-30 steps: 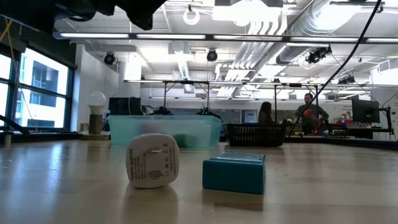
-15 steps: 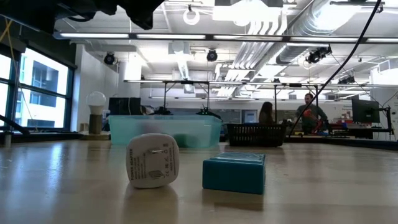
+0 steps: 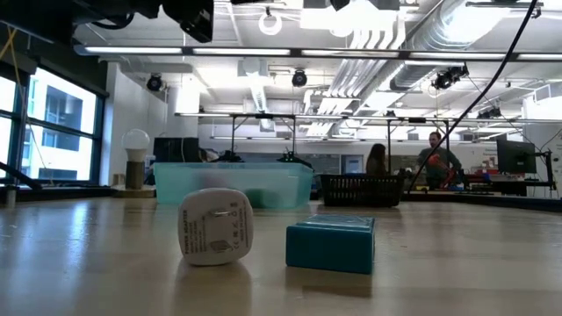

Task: Pick & Place Office items
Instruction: Put the purple charger adapter into the green bin

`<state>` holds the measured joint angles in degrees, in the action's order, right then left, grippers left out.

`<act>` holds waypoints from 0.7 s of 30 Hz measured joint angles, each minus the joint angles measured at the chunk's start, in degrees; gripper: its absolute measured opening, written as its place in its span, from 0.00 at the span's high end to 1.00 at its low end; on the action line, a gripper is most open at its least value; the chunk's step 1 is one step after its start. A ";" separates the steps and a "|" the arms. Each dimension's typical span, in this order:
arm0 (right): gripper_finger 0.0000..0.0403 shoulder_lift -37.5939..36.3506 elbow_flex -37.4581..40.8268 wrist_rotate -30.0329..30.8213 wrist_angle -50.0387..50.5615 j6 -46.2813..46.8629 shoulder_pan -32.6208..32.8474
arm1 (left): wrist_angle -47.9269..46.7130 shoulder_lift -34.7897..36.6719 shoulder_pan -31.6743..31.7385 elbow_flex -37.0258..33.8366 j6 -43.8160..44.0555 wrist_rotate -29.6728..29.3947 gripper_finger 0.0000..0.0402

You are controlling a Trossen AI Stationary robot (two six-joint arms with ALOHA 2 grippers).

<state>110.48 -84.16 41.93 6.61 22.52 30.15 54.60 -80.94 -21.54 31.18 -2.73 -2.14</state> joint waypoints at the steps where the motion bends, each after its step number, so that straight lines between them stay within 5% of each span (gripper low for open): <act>1: 0.50 0.01 0.00 -0.42 0.20 -0.05 -0.02 | 0.20 0.05 0.04 0.06 0.01 -0.15 0.69; 7: 0.30 0.04 0.00 -0.38 0.85 -1.62 0.69 | -0.04 0.06 0.04 0.09 0.62 -0.27 0.69; 14: 0.23 -2.03 0.00 8.21 14.47 9.60 4.30 | -3.50 0.87 0.25 0.07 4.15 -1.19 0.69; 21: 0.23 -3.84 0.00 15.55 30.33 29.55 10.62 | -25.98 5.91 5.25 5.64 4.25 -3.08 0.69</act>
<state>106.64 -84.16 57.48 36.94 52.07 40.77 28.63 -75.03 -16.29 36.82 1.51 -5.21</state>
